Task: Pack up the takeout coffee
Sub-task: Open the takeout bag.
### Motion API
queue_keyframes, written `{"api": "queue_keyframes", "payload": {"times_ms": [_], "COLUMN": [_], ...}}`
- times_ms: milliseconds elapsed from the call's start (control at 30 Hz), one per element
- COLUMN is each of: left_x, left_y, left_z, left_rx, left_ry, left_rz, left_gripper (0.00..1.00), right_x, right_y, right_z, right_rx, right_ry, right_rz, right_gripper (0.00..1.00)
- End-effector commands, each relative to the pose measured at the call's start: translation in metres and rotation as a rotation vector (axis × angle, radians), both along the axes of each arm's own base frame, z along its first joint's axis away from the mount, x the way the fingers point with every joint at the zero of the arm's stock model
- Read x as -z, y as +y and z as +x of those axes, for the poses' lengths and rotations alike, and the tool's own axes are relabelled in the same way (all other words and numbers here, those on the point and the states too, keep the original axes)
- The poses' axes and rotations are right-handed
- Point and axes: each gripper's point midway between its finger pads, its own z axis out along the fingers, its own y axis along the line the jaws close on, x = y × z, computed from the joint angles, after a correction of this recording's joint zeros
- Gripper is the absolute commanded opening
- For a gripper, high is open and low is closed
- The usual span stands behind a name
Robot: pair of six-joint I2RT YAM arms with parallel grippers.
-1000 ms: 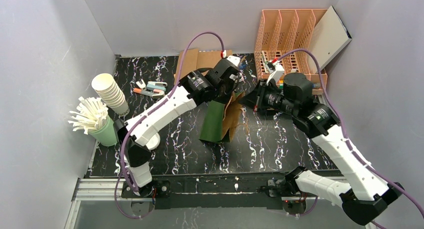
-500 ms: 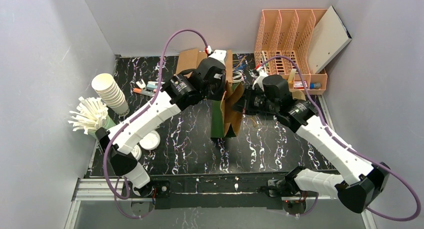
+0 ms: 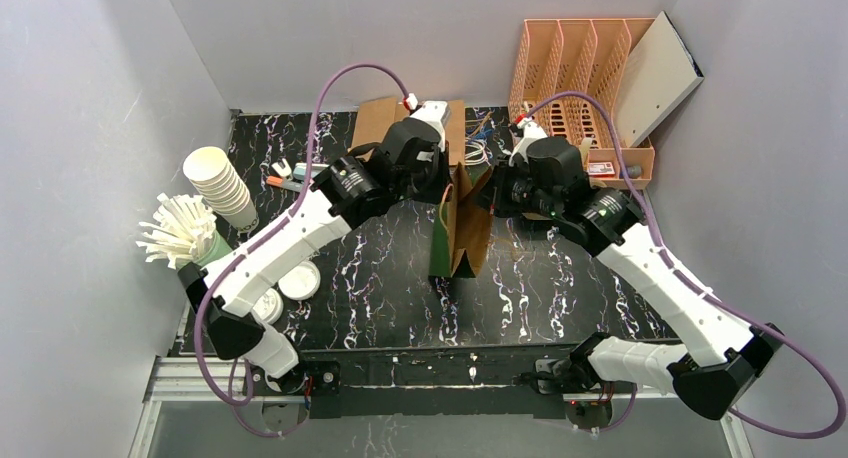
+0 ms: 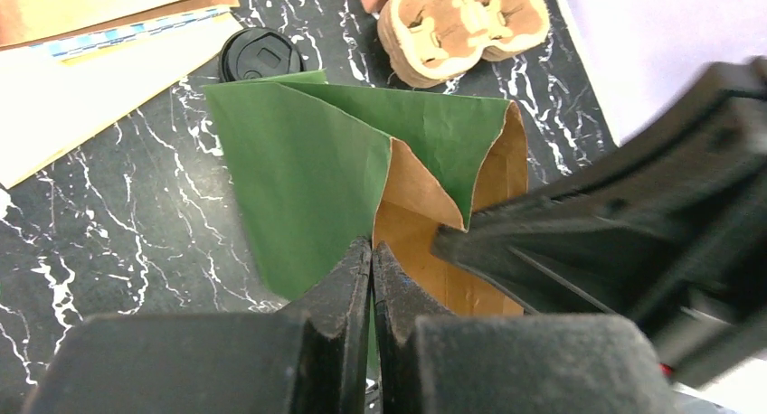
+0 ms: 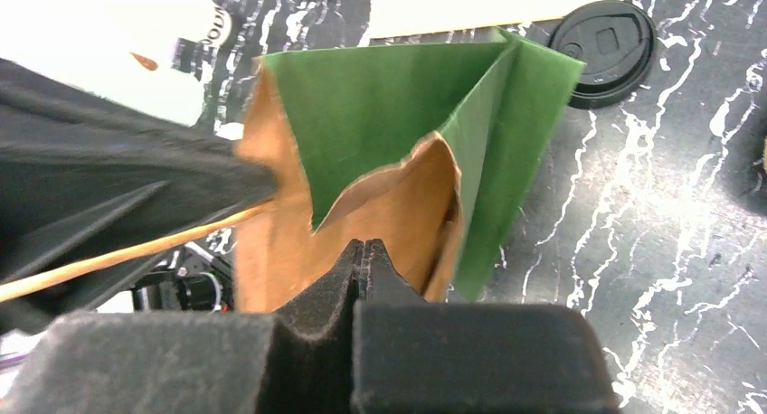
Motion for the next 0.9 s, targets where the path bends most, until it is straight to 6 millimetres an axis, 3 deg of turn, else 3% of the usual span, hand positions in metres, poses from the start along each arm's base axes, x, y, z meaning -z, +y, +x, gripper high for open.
{"api": "queue_keyframes", "payload": {"times_ms": [0, 267, 400, 467, 633, 867], "left_x": [-0.039, -0.031, -0.027, -0.026, -0.023, -0.014], "left_y": [0.005, 0.024, 0.025, 0.024, 0.029, 0.031], "left_z": [-0.006, 0.0, 0.001, 0.002, 0.007, 0.014], "left_rx": [0.011, -0.027, -0.018, -0.014, -0.014, -0.008], "left_ry": [-0.05, -0.056, -0.046, -0.041, -0.034, -0.012], "left_rz": [-0.138, -0.083, -0.093, -0.104, -0.113, -0.113], "left_gripper": [0.0, 0.0, 0.0, 0.0, 0.0, 0.0], "right_x": [0.013, 0.024, 0.026, 0.023, 0.009, -0.02], "right_y": [-0.008, -0.036, -0.039, -0.038, -0.045, -0.036], "right_z": [0.012, 0.03, 0.034, 0.034, 0.035, 0.027], "right_rx": [0.036, 0.156, 0.164, 0.153, 0.171, 0.088], "right_ry": [-0.015, -0.054, -0.066, -0.087, -0.151, -0.201], "right_rz": [-0.096, -0.24, -0.269, -0.267, -0.255, -0.214], "right_gripper": [0.01, 0.21, 0.31, 0.42, 0.59, 0.63]}}
